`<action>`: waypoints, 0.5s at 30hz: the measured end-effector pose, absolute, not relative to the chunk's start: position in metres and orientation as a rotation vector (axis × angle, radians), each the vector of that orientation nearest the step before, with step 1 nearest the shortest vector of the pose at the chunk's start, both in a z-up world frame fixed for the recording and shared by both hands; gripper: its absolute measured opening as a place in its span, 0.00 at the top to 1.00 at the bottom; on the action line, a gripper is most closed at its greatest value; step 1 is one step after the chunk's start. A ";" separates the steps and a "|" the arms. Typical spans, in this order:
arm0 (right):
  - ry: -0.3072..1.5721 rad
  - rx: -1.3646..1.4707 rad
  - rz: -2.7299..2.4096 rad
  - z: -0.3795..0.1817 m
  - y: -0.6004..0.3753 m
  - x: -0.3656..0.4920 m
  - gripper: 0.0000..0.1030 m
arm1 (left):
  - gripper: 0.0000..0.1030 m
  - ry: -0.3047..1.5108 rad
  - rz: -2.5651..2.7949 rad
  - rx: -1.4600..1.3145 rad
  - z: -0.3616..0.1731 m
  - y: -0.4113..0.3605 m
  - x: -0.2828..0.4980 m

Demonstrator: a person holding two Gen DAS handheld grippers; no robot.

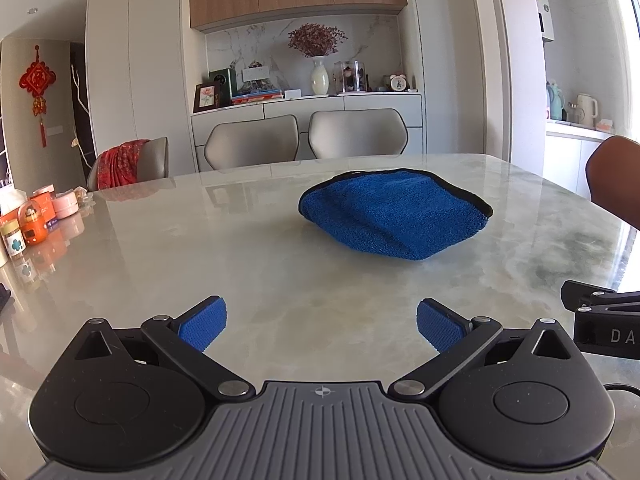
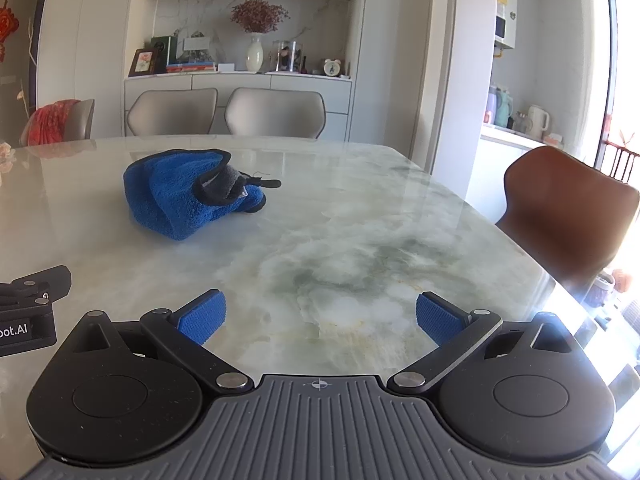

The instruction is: Fold towel

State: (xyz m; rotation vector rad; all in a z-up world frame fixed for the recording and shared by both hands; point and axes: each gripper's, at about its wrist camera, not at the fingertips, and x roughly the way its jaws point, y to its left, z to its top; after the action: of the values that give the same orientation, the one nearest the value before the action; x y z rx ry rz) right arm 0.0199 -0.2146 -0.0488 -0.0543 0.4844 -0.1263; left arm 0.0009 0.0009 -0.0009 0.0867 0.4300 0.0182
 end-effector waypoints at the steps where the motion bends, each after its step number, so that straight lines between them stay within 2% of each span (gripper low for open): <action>1: 0.484 -0.055 -0.126 -0.049 -0.214 0.020 0.00 | 0.00 0.443 0.020 0.087 -0.001 0.001 0.002; 15: 0.481 -0.062 -0.127 -0.053 -0.215 0.021 0.00 | 0.00 0.449 0.019 0.087 0.000 0.004 0.005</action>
State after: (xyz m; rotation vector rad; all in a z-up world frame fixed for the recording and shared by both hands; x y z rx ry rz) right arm 0.0211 -0.2149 -0.0527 -0.0619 0.4809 -0.1270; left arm 0.0048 0.0035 0.0003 0.0869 0.4491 0.0186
